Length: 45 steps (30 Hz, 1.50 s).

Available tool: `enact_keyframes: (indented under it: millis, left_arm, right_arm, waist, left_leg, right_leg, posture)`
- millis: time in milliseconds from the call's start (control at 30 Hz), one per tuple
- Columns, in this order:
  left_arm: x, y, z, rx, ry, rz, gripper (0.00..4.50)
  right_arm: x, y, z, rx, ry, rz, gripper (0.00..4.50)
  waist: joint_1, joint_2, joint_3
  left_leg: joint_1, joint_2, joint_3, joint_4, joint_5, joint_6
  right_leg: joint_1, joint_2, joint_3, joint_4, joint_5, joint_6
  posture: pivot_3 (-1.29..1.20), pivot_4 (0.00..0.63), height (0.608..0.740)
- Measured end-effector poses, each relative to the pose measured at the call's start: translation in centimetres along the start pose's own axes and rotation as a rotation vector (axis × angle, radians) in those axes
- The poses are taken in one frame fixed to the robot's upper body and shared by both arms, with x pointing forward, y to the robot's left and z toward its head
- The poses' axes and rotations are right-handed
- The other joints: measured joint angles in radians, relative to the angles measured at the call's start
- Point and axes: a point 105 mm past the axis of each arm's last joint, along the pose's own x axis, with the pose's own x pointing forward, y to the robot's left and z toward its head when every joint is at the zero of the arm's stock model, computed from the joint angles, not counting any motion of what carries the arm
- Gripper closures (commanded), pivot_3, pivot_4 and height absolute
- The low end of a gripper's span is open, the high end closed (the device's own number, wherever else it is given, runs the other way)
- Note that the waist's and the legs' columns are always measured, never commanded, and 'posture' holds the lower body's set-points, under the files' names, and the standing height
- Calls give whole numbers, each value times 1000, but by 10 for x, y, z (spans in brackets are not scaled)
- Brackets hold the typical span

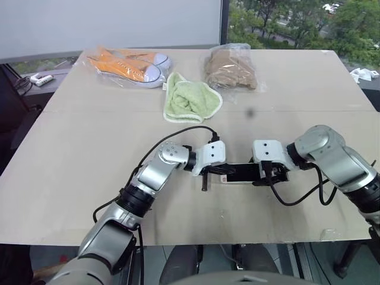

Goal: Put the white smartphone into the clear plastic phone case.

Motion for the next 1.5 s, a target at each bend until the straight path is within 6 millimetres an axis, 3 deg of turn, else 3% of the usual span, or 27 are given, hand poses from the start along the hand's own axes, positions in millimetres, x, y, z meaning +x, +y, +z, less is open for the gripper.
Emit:
enact_keyframes:
  millis: [533, 867, 900, 967, 1133, 1300, 1433, 1500]
  left_arm:
    - [-9, -2, -7, 36, 58, 4, 4428]
    - [-10, 1, -13, 74, 113, 12, 4428]
    - [-10, 1, -13, 80, 114, 13, 4500]
    - [-10, 1, -13, 87, 115, 14, 4500]
    - [-10, 1, -13, 90, 113, 14, 4500]
    - [-9, 1, -13, 90, 111, 16, 4500]
    - [-9, 1, -14, 86, 109, 20, 4500]
    - [-9, 1, -14, 85, 109, 23, 4500]
  right_arm:
    - [3, -2, 1, -10, 35, -34, 1566]
    - [8, -3, 2, -16, 49, -43, 1566]
    - [8, -3, 2, -16, 50, -45, 812]
    - [10, -4, 2, -11, 45, -47, 123]
    - [12, -4, 2, 13, 25, -56, 44]
    - [-1, -10, -3, 70, 5, -82, 44]
    - [-38, -24, -35, 108, 104, -178, 44]
    - [-52, -26, -52, 132, 158, -204, 911]
  waist:
    - [-2, 0, -1]
    - [-4, 0, -2]
    - [-4, 0, -2]
    - [-4, -1, -2]
    - [-2, 0, -2]
    - [1, 0, -2]
    - [6, 0, -2]
    - [5, 0, -2]
  left_leg:
    - [2, 0, -1, 2, 0, 0]
    - [17, 0, -2, 1, -2, 3]
    - [18, 0, -2, 1, -3, 4]
    - [18, 0, -2, 1, -3, 5]
    - [18, 0, -2, 1, -2, 4]
    - [17, 0, -3, 1, -2, 4]
    - [17, -2, -3, 1, -3, 5]
    - [17, -1, -3, 0, -3, 5]
  right_leg:
    - [3, 0, -1, 1, 0, 0]
    - [17, 0, -1, 0, 0, 0]
    - [17, 0, -1, 0, 0, 0]
    - [18, 0, -2, 0, 0, 0]
    - [17, 0, -2, 0, 0, 0]
    - [17, -1, -2, -1, 0, 0]
    - [18, -2, -3, -1, 0, 0]
    - [18, -2, -3, -1, 0, 0]
  posture:
    - [0, 150, 740]
    - [0, 150, 740]
    - [0, 150, 740]
    - [0, 150, 740]
    - [0, 150, 740]
    - [0, 150, 740]
    - [0, 150, 740]
    - [0, 150, 740]
